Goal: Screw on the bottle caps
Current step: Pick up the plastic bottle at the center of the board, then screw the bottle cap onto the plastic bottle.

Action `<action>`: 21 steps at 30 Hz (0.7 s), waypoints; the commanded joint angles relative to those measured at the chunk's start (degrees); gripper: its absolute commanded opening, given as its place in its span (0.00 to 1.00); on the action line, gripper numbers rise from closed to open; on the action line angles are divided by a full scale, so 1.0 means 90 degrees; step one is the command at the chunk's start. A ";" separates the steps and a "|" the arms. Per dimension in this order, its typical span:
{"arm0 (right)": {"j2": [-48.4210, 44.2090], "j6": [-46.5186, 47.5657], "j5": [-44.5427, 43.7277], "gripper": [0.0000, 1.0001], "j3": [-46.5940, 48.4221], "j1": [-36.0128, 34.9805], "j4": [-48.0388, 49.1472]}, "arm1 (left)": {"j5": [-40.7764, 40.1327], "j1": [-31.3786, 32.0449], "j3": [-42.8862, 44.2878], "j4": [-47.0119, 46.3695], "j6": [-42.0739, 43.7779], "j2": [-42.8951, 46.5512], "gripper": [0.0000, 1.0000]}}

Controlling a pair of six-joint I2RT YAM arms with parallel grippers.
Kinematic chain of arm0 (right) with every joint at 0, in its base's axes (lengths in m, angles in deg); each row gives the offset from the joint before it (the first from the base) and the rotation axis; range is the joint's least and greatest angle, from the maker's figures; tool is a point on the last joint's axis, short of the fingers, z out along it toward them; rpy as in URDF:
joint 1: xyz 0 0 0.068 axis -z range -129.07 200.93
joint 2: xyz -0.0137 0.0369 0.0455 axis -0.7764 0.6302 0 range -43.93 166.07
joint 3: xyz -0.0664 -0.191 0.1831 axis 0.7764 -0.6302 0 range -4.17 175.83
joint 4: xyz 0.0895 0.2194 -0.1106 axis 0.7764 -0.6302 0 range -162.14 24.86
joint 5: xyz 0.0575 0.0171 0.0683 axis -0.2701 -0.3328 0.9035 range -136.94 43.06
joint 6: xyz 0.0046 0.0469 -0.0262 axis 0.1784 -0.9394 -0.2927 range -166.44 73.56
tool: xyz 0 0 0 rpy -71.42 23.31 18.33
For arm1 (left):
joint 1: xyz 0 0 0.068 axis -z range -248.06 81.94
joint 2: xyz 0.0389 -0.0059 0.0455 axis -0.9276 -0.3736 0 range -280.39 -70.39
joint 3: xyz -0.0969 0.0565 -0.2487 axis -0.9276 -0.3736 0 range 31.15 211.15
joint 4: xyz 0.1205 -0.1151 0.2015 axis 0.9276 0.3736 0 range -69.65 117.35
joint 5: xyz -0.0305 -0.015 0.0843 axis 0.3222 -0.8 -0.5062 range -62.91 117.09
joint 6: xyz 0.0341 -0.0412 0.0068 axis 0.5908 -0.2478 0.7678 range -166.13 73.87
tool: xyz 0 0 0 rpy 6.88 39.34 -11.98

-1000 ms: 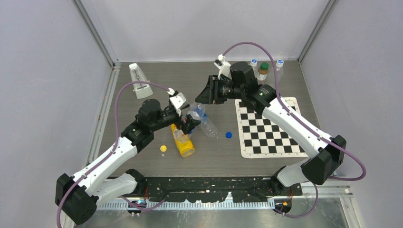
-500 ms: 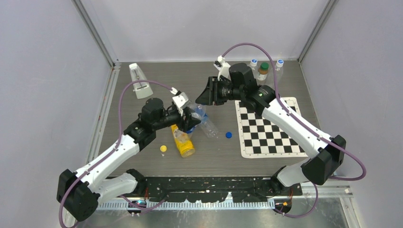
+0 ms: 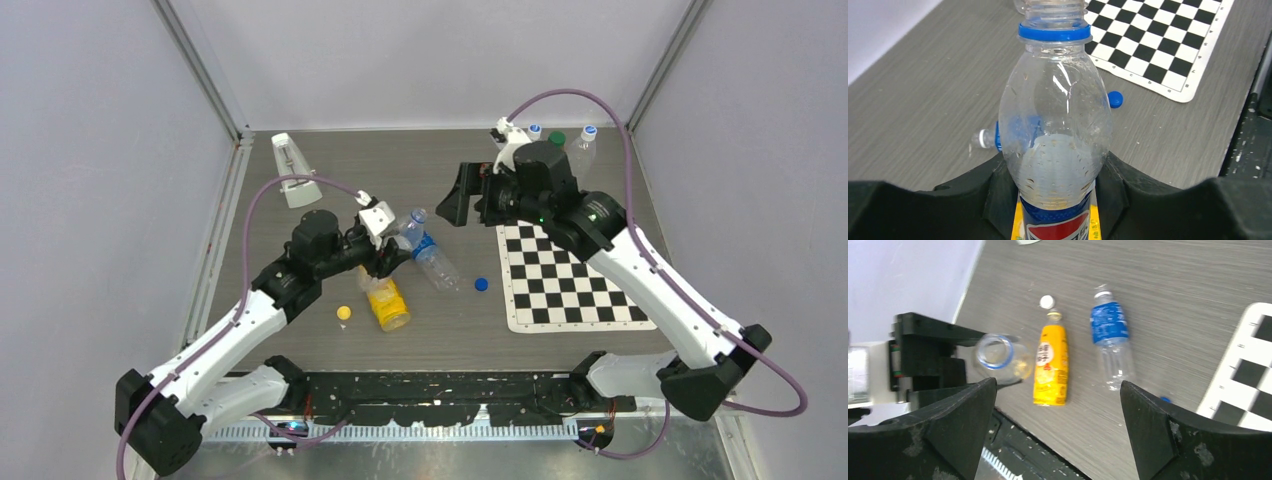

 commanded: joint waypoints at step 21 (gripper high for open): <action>0.0782 0.0237 -0.1223 0.95 -0.1389 0.0040 -0.1461 | -0.0216 0.0019 -0.0710 -0.0420 0.2125 0.1053 0.42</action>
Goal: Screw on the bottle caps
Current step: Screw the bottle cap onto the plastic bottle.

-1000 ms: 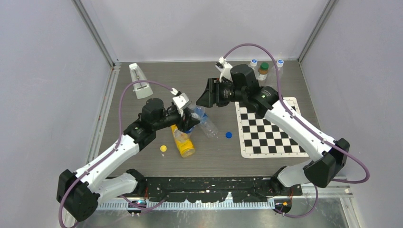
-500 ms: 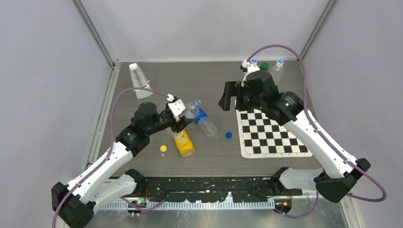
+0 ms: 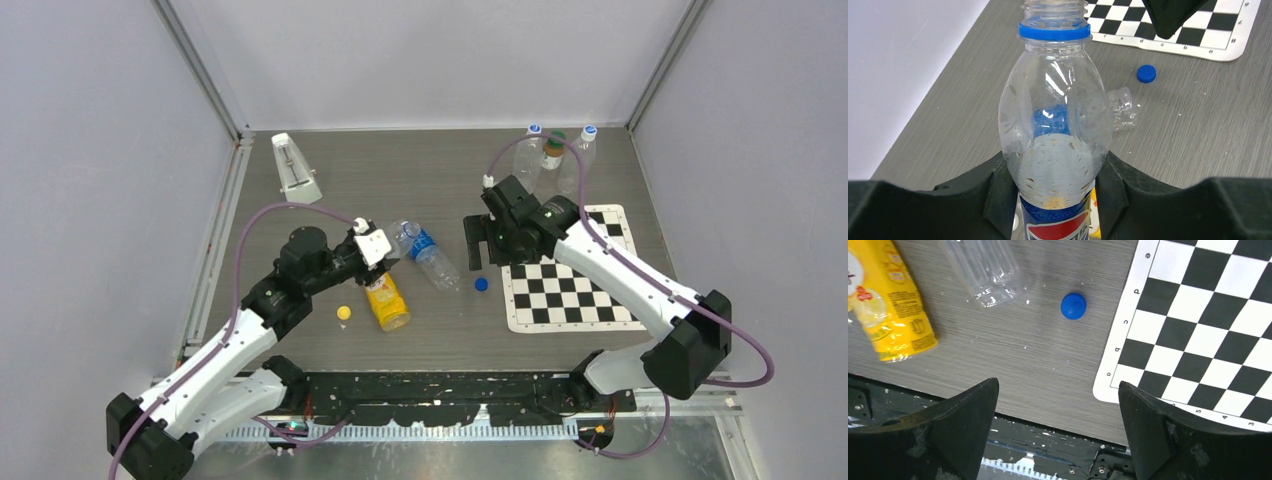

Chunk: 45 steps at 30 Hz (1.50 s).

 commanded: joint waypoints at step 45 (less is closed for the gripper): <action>0.2439 -0.0042 -0.0592 0.48 -0.0776 0.0086 0.2084 | 0.0086 0.0478 -0.0218 -0.0250 0.0935 0.0045 0.40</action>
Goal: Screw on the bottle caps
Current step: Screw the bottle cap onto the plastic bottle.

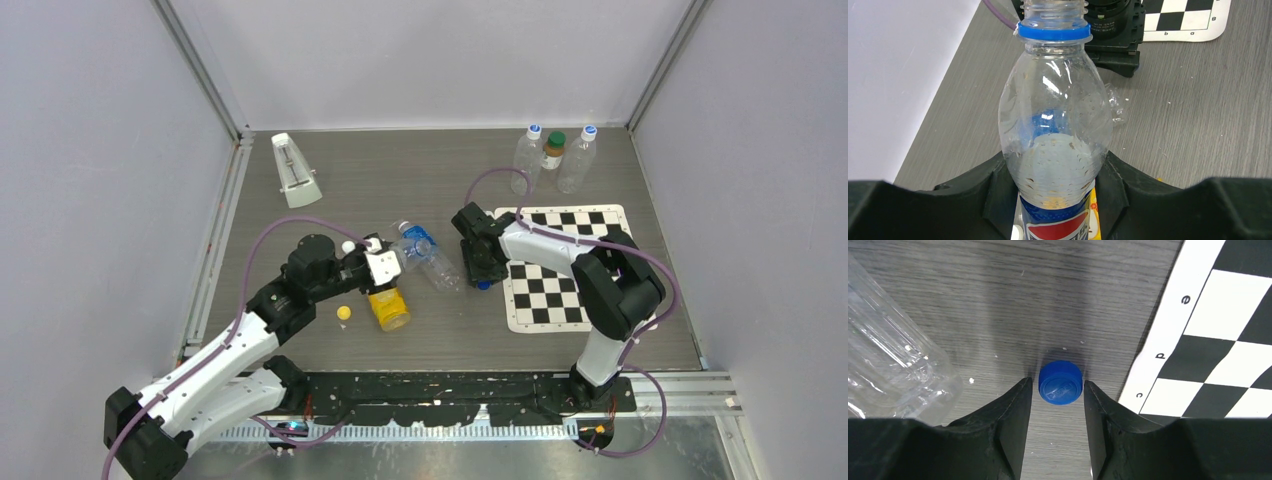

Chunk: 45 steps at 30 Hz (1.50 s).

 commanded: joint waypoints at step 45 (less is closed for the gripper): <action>-0.0246 0.0299 0.0644 0.17 -0.0164 0.0201 -0.0021 | 0.0071 0.0221 -0.0024 -0.0106 0.0246 -0.0075 0.40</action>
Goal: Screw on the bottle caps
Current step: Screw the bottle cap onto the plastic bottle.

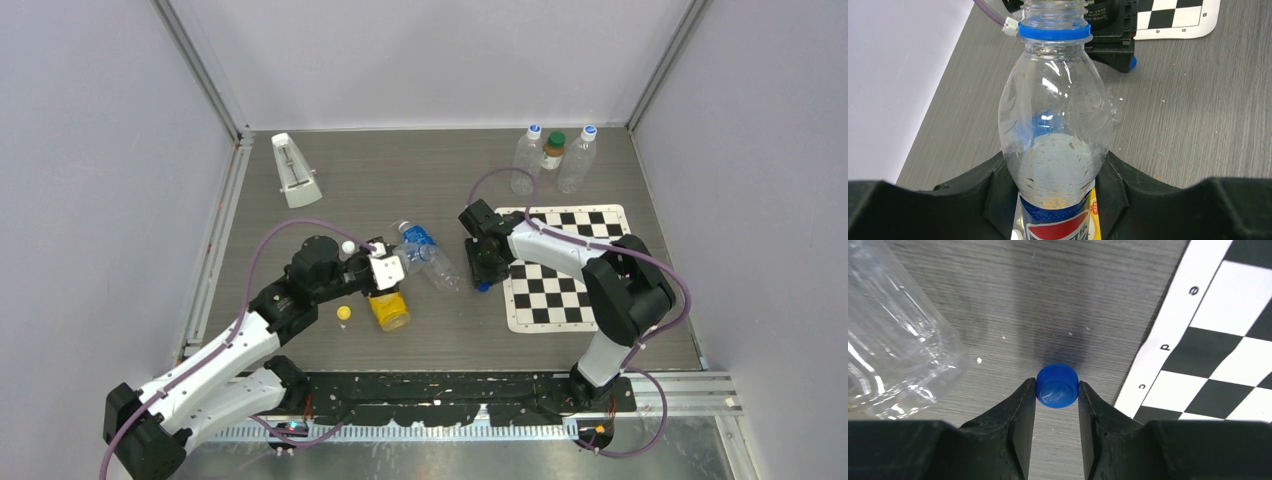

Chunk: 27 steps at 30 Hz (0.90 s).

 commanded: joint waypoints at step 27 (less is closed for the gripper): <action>0.0159 -0.0470 0.0442 0.48 -0.0544 0.0208 0.0690 | 0.0099 0.0144 0.0000 -0.0058 0.0117 -0.0104 0.40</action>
